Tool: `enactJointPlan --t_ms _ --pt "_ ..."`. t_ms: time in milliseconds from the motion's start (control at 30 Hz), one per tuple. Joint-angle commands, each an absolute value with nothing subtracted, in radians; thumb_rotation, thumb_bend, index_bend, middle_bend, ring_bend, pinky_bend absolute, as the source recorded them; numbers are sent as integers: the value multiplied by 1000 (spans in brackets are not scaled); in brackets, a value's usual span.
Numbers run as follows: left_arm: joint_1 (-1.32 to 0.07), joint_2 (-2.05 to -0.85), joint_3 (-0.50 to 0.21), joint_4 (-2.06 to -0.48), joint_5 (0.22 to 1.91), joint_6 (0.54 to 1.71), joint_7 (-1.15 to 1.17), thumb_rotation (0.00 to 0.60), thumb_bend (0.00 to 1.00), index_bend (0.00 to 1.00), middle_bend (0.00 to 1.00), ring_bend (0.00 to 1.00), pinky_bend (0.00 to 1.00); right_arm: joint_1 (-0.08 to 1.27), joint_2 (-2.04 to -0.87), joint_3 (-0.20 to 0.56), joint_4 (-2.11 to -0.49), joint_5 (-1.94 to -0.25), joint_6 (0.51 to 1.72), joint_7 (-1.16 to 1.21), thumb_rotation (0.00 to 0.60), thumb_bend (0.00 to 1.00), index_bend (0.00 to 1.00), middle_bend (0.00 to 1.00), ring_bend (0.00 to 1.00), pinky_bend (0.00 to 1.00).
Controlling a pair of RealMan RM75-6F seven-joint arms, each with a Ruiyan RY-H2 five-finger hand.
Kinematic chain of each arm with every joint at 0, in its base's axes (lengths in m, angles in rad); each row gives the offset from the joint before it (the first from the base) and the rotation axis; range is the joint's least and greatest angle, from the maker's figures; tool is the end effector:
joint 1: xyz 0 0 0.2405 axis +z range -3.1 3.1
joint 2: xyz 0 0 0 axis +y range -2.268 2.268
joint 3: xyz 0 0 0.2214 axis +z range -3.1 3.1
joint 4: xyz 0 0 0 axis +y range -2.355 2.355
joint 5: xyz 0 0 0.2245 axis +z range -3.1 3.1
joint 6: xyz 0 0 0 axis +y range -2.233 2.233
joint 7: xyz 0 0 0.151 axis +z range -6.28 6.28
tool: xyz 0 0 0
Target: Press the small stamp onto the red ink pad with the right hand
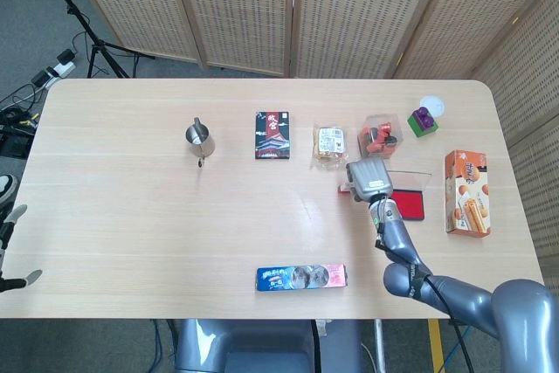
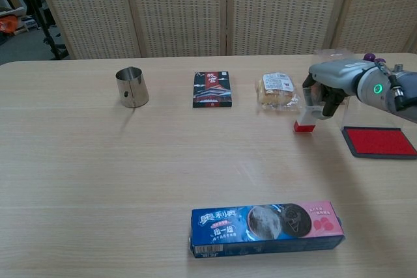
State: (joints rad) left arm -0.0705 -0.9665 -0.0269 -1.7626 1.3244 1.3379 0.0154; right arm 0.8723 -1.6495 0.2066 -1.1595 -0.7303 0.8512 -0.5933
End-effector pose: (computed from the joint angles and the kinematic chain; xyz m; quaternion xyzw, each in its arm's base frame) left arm -0.3054 0.1714 0.1463 -0.5682 -0.4742 -0.3013 0.6013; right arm -0.1643 -0.3949 -0.0345 0.7221 -0.3786 0.2420 0.5261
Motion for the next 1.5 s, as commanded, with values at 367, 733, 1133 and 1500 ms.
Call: enactJointPlan --t_ms 367,733,1133,1500 --pt "-63 -968 -8 -1766 1368 1356 16 600 130 0 0 0 0 809 -1330 209 -1585 -718 935 -608 600 466 571 996 1000 1000" --pt "-61 -972 0 -1768 1387 1362 25 600 130 0 0 0 0 745 -1281 120 -1550 -751 916 -551 600 466 571 1000 1000 1000" --pt "-66 -980 0 -1770 1376 1355 43 600 130 0 0 0 0 726 -1379 86 -1379 -801 876 -492 600 486 571 1000 1000 1000" --pt "-69 -981 -1 -1773 1369 1351 47 600 131 0 0 0 0 733 -1406 93 -1330 -775 850 -493 600 492 571 1000 1000 1000"
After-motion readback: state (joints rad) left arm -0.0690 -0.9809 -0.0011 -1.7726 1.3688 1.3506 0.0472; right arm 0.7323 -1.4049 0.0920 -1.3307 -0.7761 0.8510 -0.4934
